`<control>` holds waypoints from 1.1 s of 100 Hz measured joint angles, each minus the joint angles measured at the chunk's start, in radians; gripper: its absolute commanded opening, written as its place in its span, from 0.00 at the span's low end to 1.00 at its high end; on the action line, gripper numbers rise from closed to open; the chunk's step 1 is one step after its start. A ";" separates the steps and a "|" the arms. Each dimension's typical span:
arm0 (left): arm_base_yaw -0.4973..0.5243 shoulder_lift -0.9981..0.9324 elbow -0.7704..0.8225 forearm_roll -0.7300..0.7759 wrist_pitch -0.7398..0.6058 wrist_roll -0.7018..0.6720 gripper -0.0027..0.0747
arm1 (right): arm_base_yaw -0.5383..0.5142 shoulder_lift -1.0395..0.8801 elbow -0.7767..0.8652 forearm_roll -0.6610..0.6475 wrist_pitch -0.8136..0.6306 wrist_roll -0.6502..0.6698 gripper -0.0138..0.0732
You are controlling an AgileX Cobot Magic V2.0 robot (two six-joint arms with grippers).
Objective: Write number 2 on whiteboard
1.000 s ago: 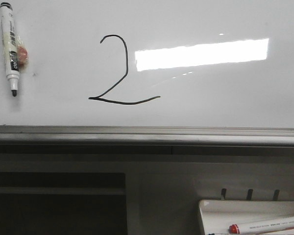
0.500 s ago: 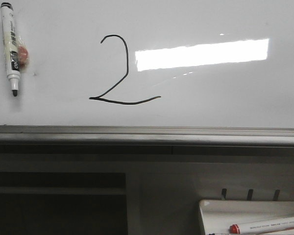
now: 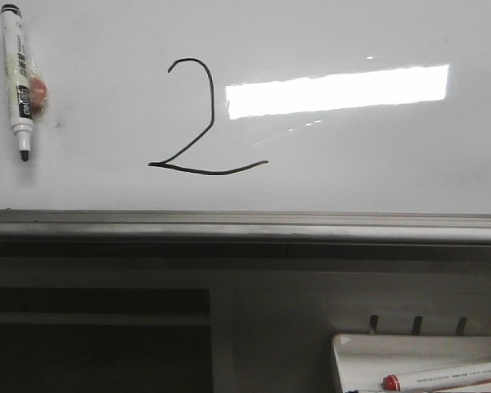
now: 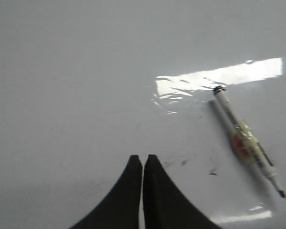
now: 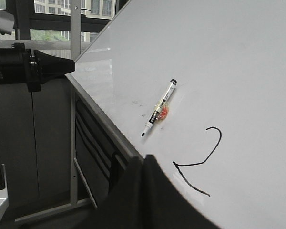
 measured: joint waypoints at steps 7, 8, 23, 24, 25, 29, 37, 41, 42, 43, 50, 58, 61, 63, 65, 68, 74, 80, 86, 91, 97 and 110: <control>0.046 0.000 0.041 -0.009 -0.043 0.007 0.01 | 0.000 0.000 0.000 0.000 0.000 0.000 0.09; 0.053 0.000 0.050 -0.012 -0.045 0.007 0.01 | 0.000 0.000 0.000 0.000 0.000 0.000 0.09; 0.069 0.000 0.140 -0.014 -0.071 -0.027 0.01 | 0.000 0.000 0.000 0.000 0.000 0.000 0.09; 0.069 0.000 0.149 -0.014 -0.073 -0.029 0.01 | 0.000 0.000 0.000 0.000 0.000 0.000 0.09; 0.069 0.000 0.153 -0.014 -0.073 -0.036 0.01 | 0.000 0.000 0.000 0.000 0.000 0.000 0.09; 0.069 0.000 0.161 -0.009 -0.055 -0.056 0.01 | 0.000 0.000 0.000 0.000 0.000 0.000 0.09; 0.069 0.000 0.161 -0.001 -0.029 -0.074 0.01 | 0.000 0.000 0.000 0.000 0.000 0.000 0.09; 0.069 0.000 0.161 0.006 0.006 -0.079 0.01 | 0.000 0.000 0.000 0.000 0.000 0.000 0.09; 0.069 0.000 0.161 0.009 0.015 -0.079 0.01 | 0.000 0.000 0.000 0.000 0.000 0.000 0.09; 0.069 0.000 0.161 0.011 0.019 -0.080 0.01 | 0.000 0.000 0.000 0.000 0.000 0.000 0.09; 0.069 0.000 0.161 0.029 0.067 -0.081 0.01 | 0.000 0.000 0.000 0.000 0.000 0.000 0.09; 0.060 0.000 0.161 0.039 0.119 -0.082 0.01 | 0.000 0.000 0.000 0.000 0.000 0.000 0.09; 0.055 0.000 0.161 0.045 0.139 -0.082 0.01 | 0.000 0.000 0.000 0.000 0.000 0.000 0.09; 0.049 0.000 0.161 0.050 0.147 -0.084 0.01 | 0.000 0.000 0.000 0.000 0.000 0.000 0.09; 0.048 0.000 0.161 0.054 0.151 -0.084 0.01 | 0.000 0.000 0.000 0.000 0.000 0.000 0.09; 0.044 0.000 0.161 0.065 0.156 -0.089 0.01 | 0.000 -0.002 0.000 0.000 0.000 0.000 0.09; 0.035 0.000 0.161 0.080 0.156 -0.101 0.01 | 0.000 -0.001 0.000 0.000 0.000 0.000 0.09; 0.033 0.000 0.161 0.088 0.156 -0.111 0.01 | 0.000 -0.001 0.000 0.000 0.000 0.000 0.09; 0.030 0.000 0.161 0.092 0.156 -0.111 0.01 | 0.000 -0.001 0.000 0.000 0.000 0.000 0.09; 0.030 0.000 0.161 0.094 0.156 -0.111 0.01 | 0.000 -0.001 0.000 0.000 0.000 0.000 0.09; 0.030 0.000 0.161 0.094 0.158 -0.111 0.01 | 0.000 -0.001 0.000 0.000 0.000 0.000 0.09; 0.030 0.000 0.161 0.094 0.158 -0.111 0.01 | 0.000 -0.001 0.000 0.000 0.000 0.000 0.09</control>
